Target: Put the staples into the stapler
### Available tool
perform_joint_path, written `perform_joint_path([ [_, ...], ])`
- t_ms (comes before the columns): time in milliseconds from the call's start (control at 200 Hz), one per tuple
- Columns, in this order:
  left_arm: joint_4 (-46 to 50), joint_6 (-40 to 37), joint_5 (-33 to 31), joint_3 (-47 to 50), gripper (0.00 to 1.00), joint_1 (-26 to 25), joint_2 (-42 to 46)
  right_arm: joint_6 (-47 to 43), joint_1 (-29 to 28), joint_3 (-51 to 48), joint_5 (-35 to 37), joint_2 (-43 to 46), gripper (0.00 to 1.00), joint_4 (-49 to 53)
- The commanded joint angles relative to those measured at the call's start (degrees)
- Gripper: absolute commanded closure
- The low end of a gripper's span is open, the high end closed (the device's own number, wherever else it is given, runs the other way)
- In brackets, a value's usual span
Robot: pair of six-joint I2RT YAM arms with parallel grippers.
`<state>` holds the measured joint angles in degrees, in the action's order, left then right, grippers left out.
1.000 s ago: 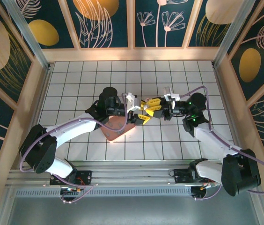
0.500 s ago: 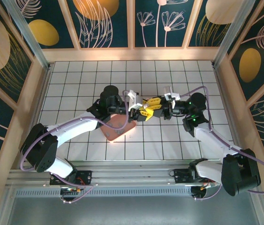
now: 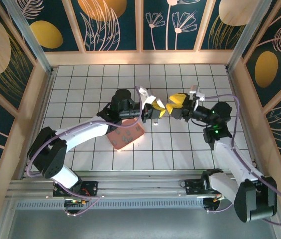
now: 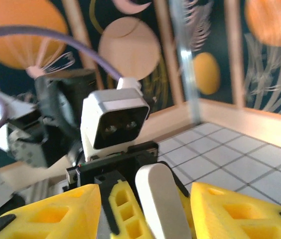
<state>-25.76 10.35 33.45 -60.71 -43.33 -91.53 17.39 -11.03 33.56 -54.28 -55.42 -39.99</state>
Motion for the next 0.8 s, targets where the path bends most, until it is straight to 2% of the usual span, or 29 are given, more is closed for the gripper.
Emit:
perform_joint_path([
  [0, 4.48, 10.71, -10.98, -5.30, 1.00, -1.25, -2.78, 1.86, 1.66, -0.70, 14.16, 3.95, 0.47, 11.90],
  [190, 17.61, 23.99, -22.38, -15.14, 1.00, -2.96, -12.34, 7.83, 3.02, 0.70, 32.39, 6.46, 0.48, 30.39],
  [250, 22.06, 27.21, -24.74, -18.69, 1.00, -3.56, -15.60, 10.08, 3.78, 0.76, 35.60, 6.69, 0.49, 34.55],
  [385, 30.32, 29.17, -30.11, -26.98, 1.00, -5.67, -22.95, 14.09, 5.47, -0.18, 41.06, 6.60, 0.50, 41.05],
  [520, 36.30, 31.75, -33.29, -34.08, 1.00, -6.74, -29.51, 17.51, 7.45, -3.15, 42.04, 6.81, 0.52, 42.38],
  [666, 44.09, 33.70, -33.49, -43.10, 1.00, -6.93, -36.92, 18.65, 8.41, -5.40, 40.76, 6.68, 0.52, 41.83],
  [796, 47.42, 34.50, -35.68, -47.52, 1.00, -7.20, -40.39, 18.65, 8.60, -6.51, 39.80, 6.30, 0.52, 41.35],
])
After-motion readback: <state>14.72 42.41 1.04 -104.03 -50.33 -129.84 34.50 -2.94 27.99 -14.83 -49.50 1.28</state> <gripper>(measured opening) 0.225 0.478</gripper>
